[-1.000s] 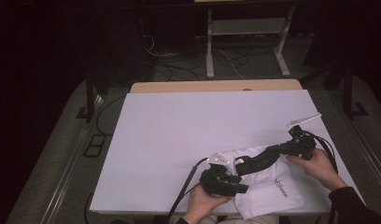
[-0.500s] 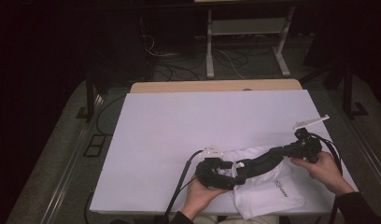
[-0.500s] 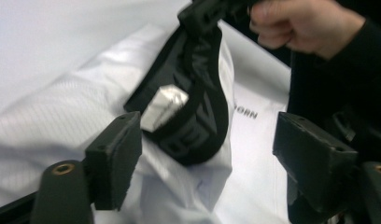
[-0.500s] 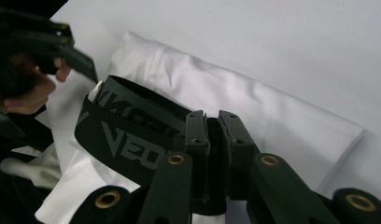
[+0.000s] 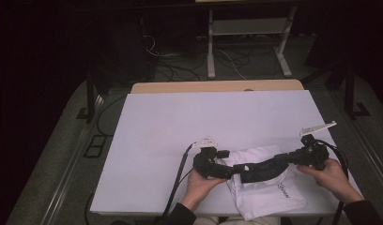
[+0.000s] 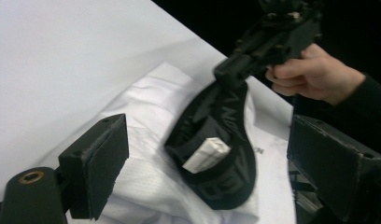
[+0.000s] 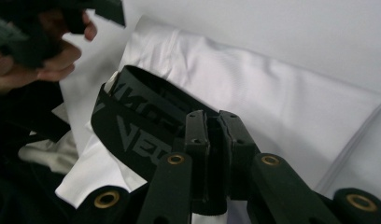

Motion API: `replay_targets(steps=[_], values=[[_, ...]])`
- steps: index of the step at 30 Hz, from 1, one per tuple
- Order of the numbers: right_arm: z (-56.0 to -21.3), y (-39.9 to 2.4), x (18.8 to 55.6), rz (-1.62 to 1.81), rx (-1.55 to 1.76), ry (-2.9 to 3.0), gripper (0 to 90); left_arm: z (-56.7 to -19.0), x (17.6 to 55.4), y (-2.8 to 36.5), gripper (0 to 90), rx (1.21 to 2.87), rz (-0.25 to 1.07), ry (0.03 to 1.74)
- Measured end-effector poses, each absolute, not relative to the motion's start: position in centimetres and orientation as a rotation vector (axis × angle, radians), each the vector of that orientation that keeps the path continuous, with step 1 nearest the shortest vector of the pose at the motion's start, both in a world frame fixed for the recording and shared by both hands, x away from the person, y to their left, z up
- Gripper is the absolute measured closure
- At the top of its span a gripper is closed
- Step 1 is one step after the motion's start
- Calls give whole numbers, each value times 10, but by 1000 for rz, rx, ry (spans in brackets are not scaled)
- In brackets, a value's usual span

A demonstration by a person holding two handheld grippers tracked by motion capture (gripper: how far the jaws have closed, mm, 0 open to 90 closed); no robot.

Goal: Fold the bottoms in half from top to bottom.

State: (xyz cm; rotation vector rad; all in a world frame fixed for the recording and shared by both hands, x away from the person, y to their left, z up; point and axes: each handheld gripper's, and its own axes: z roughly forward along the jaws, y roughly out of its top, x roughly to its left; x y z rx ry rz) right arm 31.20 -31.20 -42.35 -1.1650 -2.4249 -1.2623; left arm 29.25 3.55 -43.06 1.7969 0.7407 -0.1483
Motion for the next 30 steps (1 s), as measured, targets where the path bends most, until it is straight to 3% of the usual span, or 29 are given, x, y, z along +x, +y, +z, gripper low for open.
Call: replay_targets(steps=[30], values=[[-430,-329,270,-1223,-1097,-2422,808,-427,309,35,126,1769,-138,788]])
